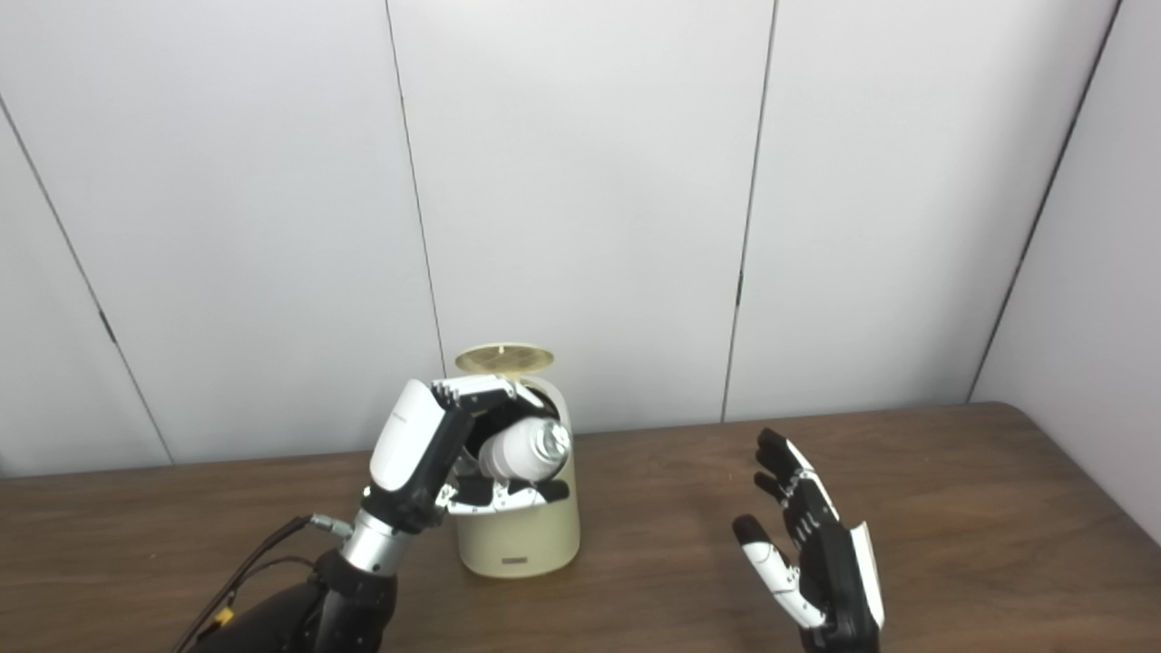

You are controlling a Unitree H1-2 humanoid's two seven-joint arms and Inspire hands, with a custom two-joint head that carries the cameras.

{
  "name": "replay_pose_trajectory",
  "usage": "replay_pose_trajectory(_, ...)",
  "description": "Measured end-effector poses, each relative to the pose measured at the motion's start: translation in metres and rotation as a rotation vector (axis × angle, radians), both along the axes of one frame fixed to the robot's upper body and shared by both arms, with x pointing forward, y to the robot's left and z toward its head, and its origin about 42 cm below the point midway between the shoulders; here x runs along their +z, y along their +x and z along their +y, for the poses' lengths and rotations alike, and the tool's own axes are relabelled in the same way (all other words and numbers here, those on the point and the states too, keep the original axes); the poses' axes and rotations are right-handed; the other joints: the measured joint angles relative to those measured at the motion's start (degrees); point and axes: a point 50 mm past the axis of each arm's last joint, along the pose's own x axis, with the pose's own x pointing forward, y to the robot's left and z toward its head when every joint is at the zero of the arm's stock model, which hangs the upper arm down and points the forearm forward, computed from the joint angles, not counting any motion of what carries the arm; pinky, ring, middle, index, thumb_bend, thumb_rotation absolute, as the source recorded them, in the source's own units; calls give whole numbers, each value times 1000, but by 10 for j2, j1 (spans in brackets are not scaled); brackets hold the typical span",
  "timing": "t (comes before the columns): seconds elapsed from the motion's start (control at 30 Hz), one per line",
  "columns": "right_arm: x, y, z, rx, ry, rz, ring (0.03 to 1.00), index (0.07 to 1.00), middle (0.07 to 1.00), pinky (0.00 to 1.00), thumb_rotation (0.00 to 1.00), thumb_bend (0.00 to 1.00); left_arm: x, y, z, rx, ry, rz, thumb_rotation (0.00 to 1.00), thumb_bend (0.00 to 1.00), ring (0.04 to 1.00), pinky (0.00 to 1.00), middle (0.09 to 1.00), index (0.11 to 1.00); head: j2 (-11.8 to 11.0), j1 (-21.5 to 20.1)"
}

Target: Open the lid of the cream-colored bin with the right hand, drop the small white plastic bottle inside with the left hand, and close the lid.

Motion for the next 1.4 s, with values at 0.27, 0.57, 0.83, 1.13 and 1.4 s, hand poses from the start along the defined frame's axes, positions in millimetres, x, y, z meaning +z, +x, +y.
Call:
replay_pose_trajectory(0.27,0,0,0,1,-1,0,889,858,890,833,609,518,-4,-1,3,-10,72,-94,0,503,476,387,502,451,-1,-1)
replay_pose_trajectory(0.57,0,0,1,-1,0,0,895,861,893,842,611,516,-1,2,9,-7,95,-111,0,503,465,372,507,452,-2,-2)
replay_pose_trajectory(0.83,0,0,4,-6,-8,-1,892,858,892,829,654,555,1,3,8,-15,100,-113,0,503,466,377,505,454,-6,-1)
replay_pose_trajectory(1.13,0,1,6,-1,-12,-1,892,864,893,837,639,529,6,5,8,-22,109,-120,0,502,469,368,509,448,-11,-2)
replay_pose_trajectory(1.4,0,1,8,-9,-9,-4,896,865,898,839,653,560,12,6,3,-43,125,-141,0,503,463,362,509,451,-16,-5)
